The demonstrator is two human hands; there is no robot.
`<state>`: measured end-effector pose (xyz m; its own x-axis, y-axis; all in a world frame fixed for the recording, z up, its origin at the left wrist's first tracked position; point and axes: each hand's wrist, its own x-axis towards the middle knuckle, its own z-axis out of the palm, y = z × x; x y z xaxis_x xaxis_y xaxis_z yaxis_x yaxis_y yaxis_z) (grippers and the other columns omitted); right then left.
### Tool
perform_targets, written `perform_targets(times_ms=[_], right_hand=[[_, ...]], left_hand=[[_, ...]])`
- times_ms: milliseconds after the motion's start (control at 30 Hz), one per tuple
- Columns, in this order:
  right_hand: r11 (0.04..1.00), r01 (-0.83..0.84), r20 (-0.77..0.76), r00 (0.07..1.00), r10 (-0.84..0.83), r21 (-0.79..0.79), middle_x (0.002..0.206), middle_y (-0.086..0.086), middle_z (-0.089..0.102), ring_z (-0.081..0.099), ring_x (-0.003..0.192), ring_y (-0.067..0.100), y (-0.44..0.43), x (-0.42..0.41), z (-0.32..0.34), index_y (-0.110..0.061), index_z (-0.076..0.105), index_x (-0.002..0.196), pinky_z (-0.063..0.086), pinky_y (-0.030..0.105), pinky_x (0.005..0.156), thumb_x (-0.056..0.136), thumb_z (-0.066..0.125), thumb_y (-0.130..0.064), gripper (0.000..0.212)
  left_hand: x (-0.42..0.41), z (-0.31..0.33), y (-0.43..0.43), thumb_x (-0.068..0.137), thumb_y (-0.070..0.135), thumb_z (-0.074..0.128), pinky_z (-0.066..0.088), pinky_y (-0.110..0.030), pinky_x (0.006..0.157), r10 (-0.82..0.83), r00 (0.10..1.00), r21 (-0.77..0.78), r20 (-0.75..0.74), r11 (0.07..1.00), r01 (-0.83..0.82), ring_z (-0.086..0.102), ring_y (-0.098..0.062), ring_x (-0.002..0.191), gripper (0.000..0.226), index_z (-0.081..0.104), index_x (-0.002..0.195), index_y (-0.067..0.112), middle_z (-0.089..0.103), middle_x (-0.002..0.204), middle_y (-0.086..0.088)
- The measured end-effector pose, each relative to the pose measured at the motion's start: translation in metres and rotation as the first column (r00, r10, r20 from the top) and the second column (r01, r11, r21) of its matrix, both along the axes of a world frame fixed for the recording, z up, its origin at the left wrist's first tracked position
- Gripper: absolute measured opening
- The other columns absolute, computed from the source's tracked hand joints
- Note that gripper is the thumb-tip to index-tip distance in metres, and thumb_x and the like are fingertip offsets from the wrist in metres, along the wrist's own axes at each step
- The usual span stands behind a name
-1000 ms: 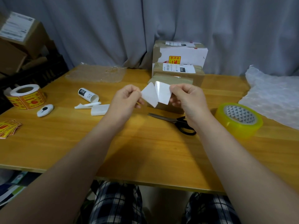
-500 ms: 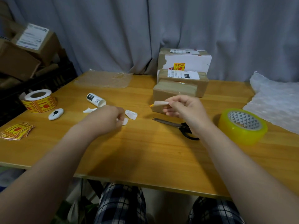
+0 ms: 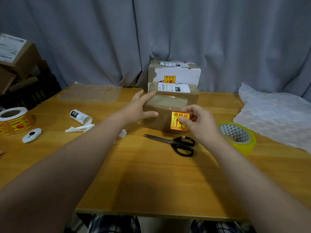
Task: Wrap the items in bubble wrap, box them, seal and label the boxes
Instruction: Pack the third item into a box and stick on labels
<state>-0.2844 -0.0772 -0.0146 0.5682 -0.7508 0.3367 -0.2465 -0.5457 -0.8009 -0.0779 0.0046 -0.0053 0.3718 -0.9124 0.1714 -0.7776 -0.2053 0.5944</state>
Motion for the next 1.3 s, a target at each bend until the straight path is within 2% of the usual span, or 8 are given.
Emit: perform_targets(times_ms=[100,167,333,433,500,600,1133,1300], right_hand=[[0.998,0.007,0.112,0.994,-0.014,0.061,0.086,-0.009,0.063,0.056,0.079,0.008,-0.008,-0.004,-0.003,-0.025,0.059,0.086,0.046,0.017,0.065,0.086,0.068,-0.008,0.019],[0.998,-0.021,0.144,0.989,0.011,0.065,0.087,-0.008,0.063,0.056,0.082,0.01,-0.009,0.0,-0.005,-0.029,0.057,0.084,0.048,0.024,0.072,0.088,0.065,-0.006,0.025],[0.997,-0.032,0.141,0.99,0.022,0.066,0.09,-0.001,0.06,0.06,0.086,0.011,-0.012,0.027,-0.004,-0.028,0.048,0.12,0.05,0.021,0.071,0.091,0.062,-0.008,0.038],[1.0,-0.009,0.119,0.993,0.008,0.014,0.088,0.001,0.058,0.058,0.083,0.012,-0.017,0.043,-0.003,-0.024,0.04,0.129,0.045,0.017,0.068,0.091,0.061,-0.008,0.047],[1.0,0.008,0.106,0.994,-0.008,0.004,0.09,0.001,0.059,0.059,0.086,0.011,-0.02,0.049,-0.003,-0.025,0.036,0.135,0.047,0.017,0.069,0.091,0.061,-0.008,0.053],[0.999,0.038,0.105,0.994,-0.039,0.011,0.093,0.002,0.06,0.061,0.091,0.011,-0.026,0.057,-0.005,-0.026,0.029,0.142,0.054,0.03,0.078,0.092,0.06,-0.008,0.062],[0.988,0.149,0.017,0.989,-0.149,-0.033,0.086,-0.007,0.058,0.058,0.103,0.026,-0.043,0.085,-0.008,-0.031,0.033,0.137,0.048,0.049,0.092,0.087,0.066,-0.013,0.062],[0.978,0.176,-0.027,0.983,-0.18,-0.114,0.109,0.007,0.062,0.06,0.104,0.025,-0.043,0.087,-0.004,-0.027,0.033,0.136,0.046,0.05,0.096,0.088,0.066,-0.012,0.061]], left_hand=[[0.005,-0.007,-0.012,0.085,0.03,0.067,0.035,-0.021,0.093,-0.043,0.994,-0.052,-0.104,0.998,0.038,0.041,-0.014,0.12,0.065,0.038,0.143,0.029,0.038,0.145,-0.001],[0.007,-0.009,-0.016,0.085,0.033,0.066,0.036,-0.021,0.089,-0.018,0.998,-0.083,-0.065,0.996,0.013,0.043,-0.013,0.114,0.059,0.043,0.14,0.03,0.043,0.14,-0.001],[0.015,-0.003,-0.032,0.086,0.048,0.058,0.05,-0.035,0.085,0.009,1.0,-0.021,-0.005,1.0,-0.009,0.049,-0.026,0.117,0.052,0.05,0.134,0.03,0.048,0.134,-0.008],[0.019,0.002,-0.043,0.086,0.056,0.052,0.042,-0.037,0.099,0.038,0.999,-0.028,0.025,0.999,-0.037,0.045,-0.022,0.12,0.051,0.055,0.129,0.029,0.045,0.128,-0.005],[0.018,0.007,-0.047,0.092,0.049,0.05,0.029,-0.037,0.107,0.082,0.993,-0.049,0.09,0.996,-0.078,0.034,-0.021,0.126,0.042,0.058,0.126,0.027,0.039,0.131,-0.005],[0.012,0.015,-0.054,0.098,0.035,0.046,0.034,-0.031,0.1,0.0,0.99,-0.073,0.144,0.997,0.011,0.043,-0.024,0.127,0.035,0.06,0.125,0.018,0.051,0.135,-0.006],[0.017,0.014,-0.063,0.098,0.035,0.046,0.045,-0.031,0.09,0.005,0.999,-0.104,0.037,0.995,-0.002,0.054,-0.02,0.114,0.037,0.059,0.127,0.016,0.059,0.128,-0.006],[0.018,0.012,-0.064,0.089,0.046,0.056,0.049,-0.033,0.09,-0.013,0.999,-0.088,0.042,0.996,0.016,0.056,-0.018,0.111,0.048,0.057,0.128,0.017,0.06,0.125,-0.003]])
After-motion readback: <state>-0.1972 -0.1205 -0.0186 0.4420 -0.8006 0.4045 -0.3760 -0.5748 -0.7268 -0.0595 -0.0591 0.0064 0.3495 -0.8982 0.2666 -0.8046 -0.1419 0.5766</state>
